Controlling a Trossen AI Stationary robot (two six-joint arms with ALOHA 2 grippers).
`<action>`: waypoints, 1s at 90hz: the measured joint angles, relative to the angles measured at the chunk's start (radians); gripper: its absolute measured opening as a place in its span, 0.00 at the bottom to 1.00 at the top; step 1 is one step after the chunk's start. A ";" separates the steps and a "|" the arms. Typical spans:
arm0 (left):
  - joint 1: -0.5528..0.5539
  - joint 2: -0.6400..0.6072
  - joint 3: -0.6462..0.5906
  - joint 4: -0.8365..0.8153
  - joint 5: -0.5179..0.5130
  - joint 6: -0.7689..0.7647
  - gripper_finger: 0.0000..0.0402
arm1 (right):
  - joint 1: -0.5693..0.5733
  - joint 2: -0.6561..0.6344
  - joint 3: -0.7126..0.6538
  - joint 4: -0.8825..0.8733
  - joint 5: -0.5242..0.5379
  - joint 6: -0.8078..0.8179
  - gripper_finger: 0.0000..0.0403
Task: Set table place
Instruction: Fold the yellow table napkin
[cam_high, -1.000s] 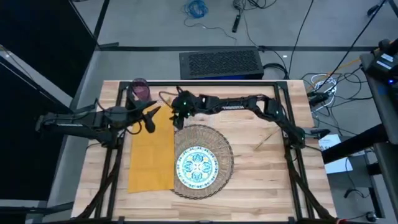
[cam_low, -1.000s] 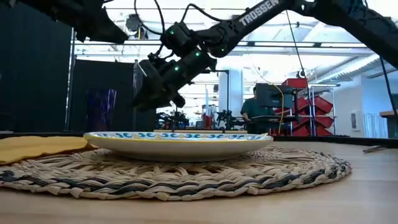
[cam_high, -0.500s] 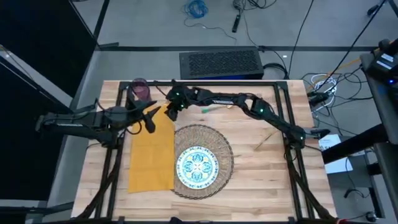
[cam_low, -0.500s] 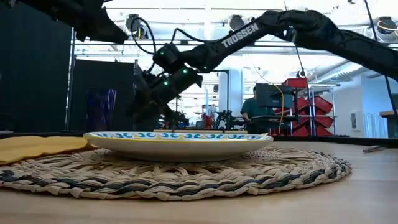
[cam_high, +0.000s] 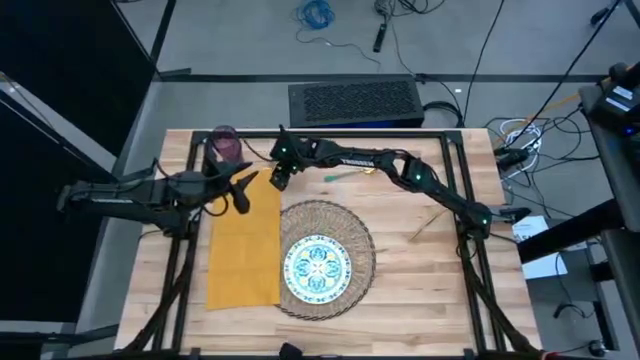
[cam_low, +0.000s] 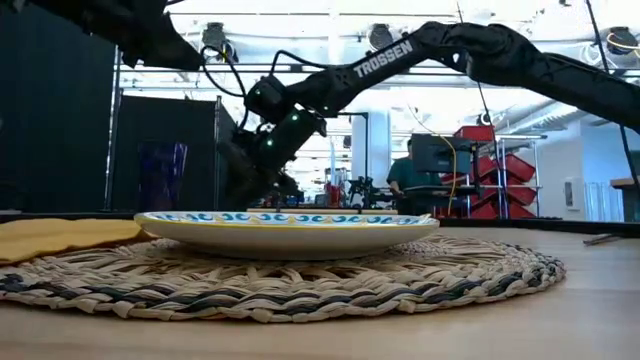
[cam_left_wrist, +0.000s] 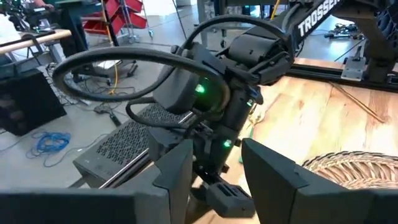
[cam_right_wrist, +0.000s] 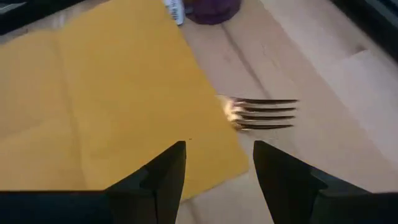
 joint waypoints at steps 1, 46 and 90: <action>0.000 0.000 0.000 0.000 0.000 -0.002 0.31 | 0.002 0.000 0.000 -0.001 0.000 0.000 0.44; 0.000 0.000 0.000 0.026 0.043 -0.004 0.31 | 0.047 0.053 -0.001 -0.010 0.101 -0.026 0.44; 0.000 0.000 0.000 0.023 0.046 -0.001 0.31 | 0.051 0.052 0.000 -0.010 0.055 -0.025 0.25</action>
